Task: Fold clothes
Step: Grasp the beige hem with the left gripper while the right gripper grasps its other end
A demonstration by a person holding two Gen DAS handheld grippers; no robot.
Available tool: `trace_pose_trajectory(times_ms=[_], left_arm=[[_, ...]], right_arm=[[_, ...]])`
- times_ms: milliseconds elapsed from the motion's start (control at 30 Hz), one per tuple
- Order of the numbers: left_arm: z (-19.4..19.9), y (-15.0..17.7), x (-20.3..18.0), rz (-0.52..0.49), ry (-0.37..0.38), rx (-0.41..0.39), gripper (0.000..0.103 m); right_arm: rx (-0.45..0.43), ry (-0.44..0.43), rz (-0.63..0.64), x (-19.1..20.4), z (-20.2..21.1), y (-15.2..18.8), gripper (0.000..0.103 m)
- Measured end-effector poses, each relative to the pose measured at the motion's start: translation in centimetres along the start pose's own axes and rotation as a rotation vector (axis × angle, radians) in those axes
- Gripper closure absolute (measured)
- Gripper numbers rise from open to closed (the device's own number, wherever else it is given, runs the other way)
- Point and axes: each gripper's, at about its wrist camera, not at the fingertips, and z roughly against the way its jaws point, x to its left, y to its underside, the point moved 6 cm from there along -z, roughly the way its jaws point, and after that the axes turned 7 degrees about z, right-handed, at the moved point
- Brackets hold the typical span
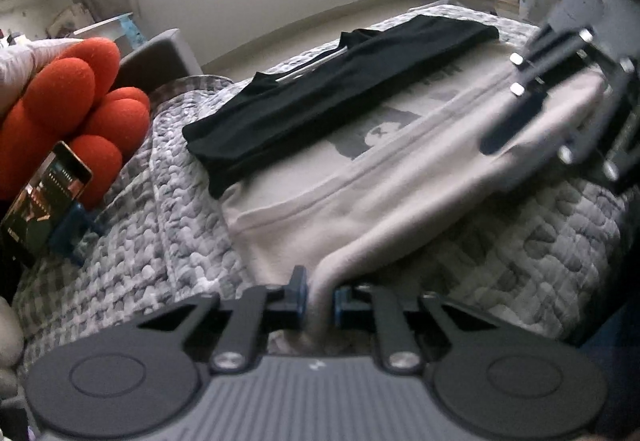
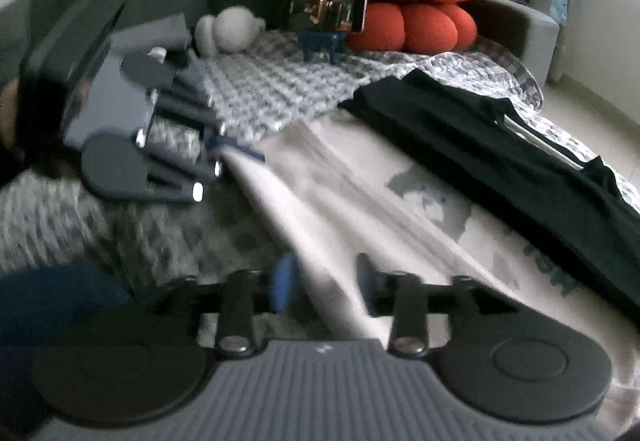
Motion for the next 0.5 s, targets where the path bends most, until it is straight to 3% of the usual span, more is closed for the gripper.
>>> trace_pose_trajectory(times_ms=[233,500], left_arm=[[-0.2,0.0,0.3,0.027,0.015,-0.001,0.09],[-0.3,-0.1,0.5,0.039,0.017,0.0,0.087]], right_arm=[[0.102,0.147,0.076,-1.1,2.2,4.6,0.06],[0.122,0.276,0.034,-4.1,5.2,8.1,0.066]])
